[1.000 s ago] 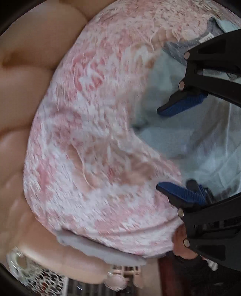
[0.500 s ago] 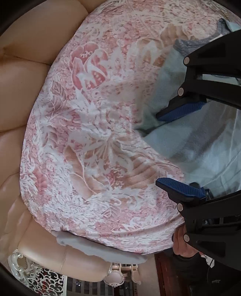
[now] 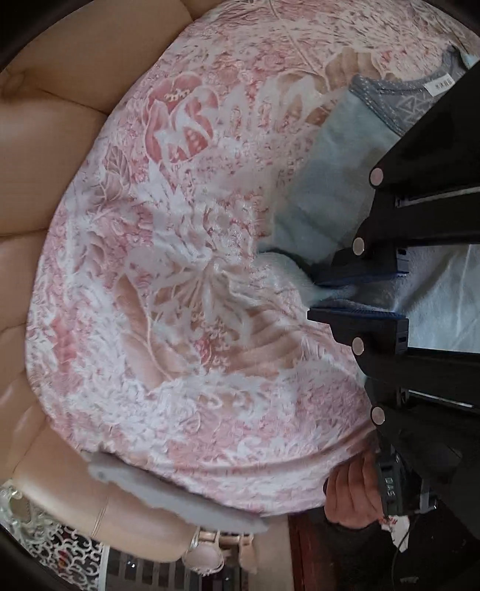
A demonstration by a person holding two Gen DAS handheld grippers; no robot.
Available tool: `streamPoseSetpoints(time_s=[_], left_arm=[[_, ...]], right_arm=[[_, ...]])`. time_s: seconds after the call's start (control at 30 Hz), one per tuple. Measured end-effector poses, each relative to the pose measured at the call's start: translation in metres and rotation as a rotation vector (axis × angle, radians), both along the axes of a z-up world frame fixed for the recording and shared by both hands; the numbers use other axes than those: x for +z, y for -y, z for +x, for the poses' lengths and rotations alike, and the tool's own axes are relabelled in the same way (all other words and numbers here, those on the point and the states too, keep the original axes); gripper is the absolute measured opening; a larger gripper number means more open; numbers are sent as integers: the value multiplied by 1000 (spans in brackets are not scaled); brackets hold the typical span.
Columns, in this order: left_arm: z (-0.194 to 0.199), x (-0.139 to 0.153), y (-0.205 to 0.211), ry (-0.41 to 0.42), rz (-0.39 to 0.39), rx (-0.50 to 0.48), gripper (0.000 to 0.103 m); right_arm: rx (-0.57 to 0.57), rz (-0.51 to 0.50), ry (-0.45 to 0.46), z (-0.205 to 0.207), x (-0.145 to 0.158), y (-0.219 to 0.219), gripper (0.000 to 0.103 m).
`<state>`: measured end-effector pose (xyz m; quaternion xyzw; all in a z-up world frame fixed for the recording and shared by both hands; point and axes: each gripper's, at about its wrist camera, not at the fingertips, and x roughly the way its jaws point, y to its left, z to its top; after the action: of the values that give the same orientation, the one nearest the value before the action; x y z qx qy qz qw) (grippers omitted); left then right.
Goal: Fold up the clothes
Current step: 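Grasp the shirt collar with the right gripper while the left gripper holds the folded edge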
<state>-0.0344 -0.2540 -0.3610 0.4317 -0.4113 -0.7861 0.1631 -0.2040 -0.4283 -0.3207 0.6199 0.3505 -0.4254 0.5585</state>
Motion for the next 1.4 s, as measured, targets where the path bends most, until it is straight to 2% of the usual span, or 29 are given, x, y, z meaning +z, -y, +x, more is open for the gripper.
streamPoseSetpoints(time_s=[0.1, 0.3, 0.5, 0.8, 0.9, 0.97, 1.13, 1.23, 1.33, 1.4], left_arm=[[0, -1, -2, 29, 12, -7, 5], [0, -2, -3, 47, 18, -3, 5], [0, -3, -6, 51, 9, -5, 5], [1, -2, -11, 55, 1, -9, 6], [1, -1, -10, 58, 12, 0, 6], [2, 0, -10, 59, 23, 10, 6], [3, 0, -12, 71, 26, 20, 6], [2, 0, -5, 68, 39, 27, 6], [1, -2, -3, 62, 32, 26, 7], [1, -2, -3, 62, 29, 25, 7]], right_arm=[[-38, -24, -11, -6, 4, -2, 9], [-131, -56, -76, -5, -6, -6, 8], [-106, -79, -134, 6, -4, -1, 9], [-210, -176, -165, -3, 13, 5, 11], [-243, -189, -133, -18, 21, -7, 13], [-217, -183, -115, -9, 23, -19, 13], [-162, -134, -192, -1, 14, -42, 13], [-156, -134, -294, 3, 9, -45, 11], [-130, -155, -378, 15, 18, -48, 11], [-148, -201, -314, 13, 29, -54, 11]])
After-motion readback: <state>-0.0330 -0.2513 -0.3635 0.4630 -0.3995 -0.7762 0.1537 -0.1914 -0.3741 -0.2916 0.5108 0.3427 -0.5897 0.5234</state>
